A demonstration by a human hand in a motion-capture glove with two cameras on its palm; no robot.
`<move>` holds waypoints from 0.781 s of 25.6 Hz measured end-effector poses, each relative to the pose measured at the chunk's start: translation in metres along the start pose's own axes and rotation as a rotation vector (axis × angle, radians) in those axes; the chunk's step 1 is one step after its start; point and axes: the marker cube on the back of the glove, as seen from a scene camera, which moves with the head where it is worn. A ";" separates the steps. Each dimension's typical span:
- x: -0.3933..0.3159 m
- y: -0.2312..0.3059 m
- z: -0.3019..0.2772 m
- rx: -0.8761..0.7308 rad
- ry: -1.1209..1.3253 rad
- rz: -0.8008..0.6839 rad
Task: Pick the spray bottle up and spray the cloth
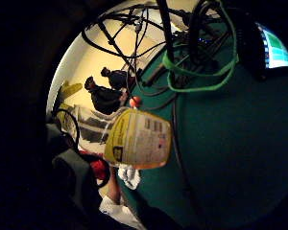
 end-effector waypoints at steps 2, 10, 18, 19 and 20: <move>0.001 0.005 -0.004 0.033 0.003 -0.018; -0.003 0.011 0.015 -0.146 0.091 -0.005; -0.002 -0.008 0.045 -0.144 0.032 0.021; -0.002 -0.011 0.048 -0.134 0.030 0.016; -0.002 -0.014 0.051 -0.126 0.030 0.011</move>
